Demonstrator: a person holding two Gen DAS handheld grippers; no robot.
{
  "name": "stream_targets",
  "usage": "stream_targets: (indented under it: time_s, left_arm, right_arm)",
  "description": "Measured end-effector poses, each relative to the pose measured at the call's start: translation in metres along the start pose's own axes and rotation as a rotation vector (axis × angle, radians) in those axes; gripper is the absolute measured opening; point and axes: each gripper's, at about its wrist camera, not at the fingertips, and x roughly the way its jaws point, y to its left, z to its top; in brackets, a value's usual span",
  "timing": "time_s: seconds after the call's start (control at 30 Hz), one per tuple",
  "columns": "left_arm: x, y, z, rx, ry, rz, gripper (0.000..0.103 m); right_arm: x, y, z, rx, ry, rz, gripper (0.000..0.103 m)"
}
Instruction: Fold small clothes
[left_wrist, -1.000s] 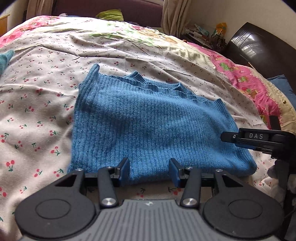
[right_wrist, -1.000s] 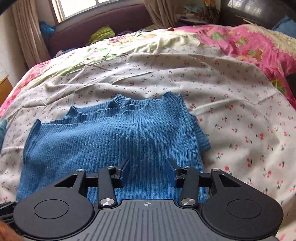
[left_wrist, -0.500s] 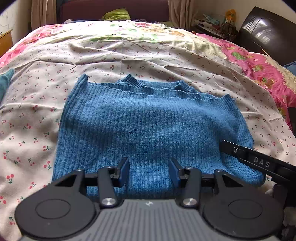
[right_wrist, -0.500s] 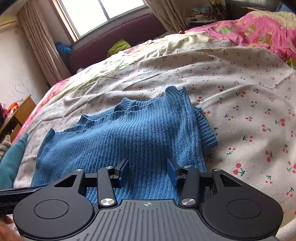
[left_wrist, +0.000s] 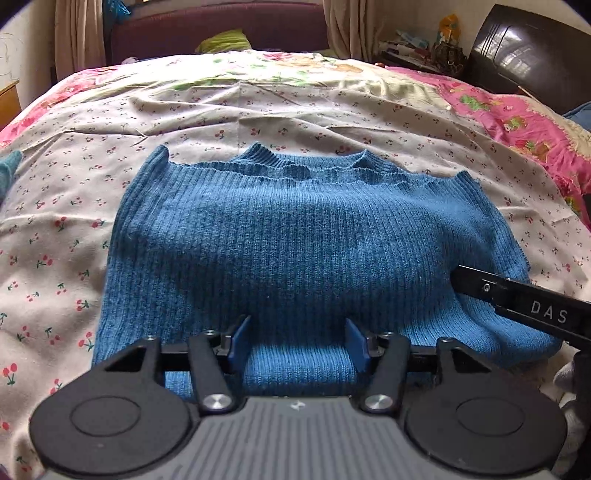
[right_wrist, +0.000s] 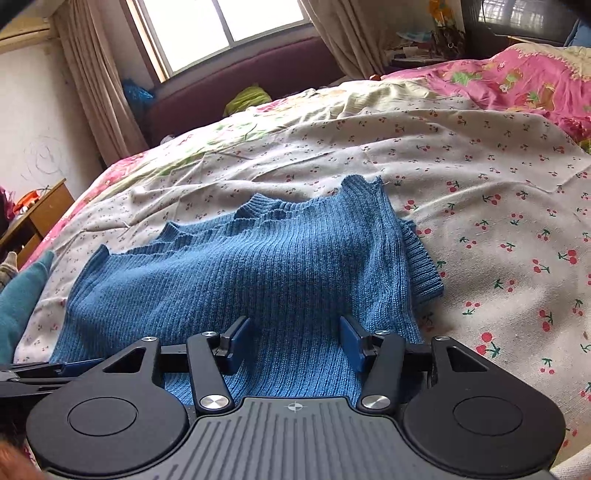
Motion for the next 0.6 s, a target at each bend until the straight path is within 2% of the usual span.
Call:
stream_targets:
  time_s: [0.33, 0.43, 0.6]
  left_arm:
    - [-0.001, 0.0, 0.007, -0.002, -0.005, -0.007, 0.065]
    - [0.002, -0.001, 0.007, 0.016, 0.004, -0.003, 0.065]
    - [0.001, 0.0, 0.007, 0.01, 0.005, -0.007, 0.066]
  right_arm:
    - [-0.009, 0.007, 0.0, -0.027, -0.061, -0.003, 0.052]
    - [0.001, 0.01, 0.0, -0.051, -0.026, -0.034, 0.052]
    - [-0.003, 0.011, -0.001, -0.057, -0.04, -0.037, 0.052]
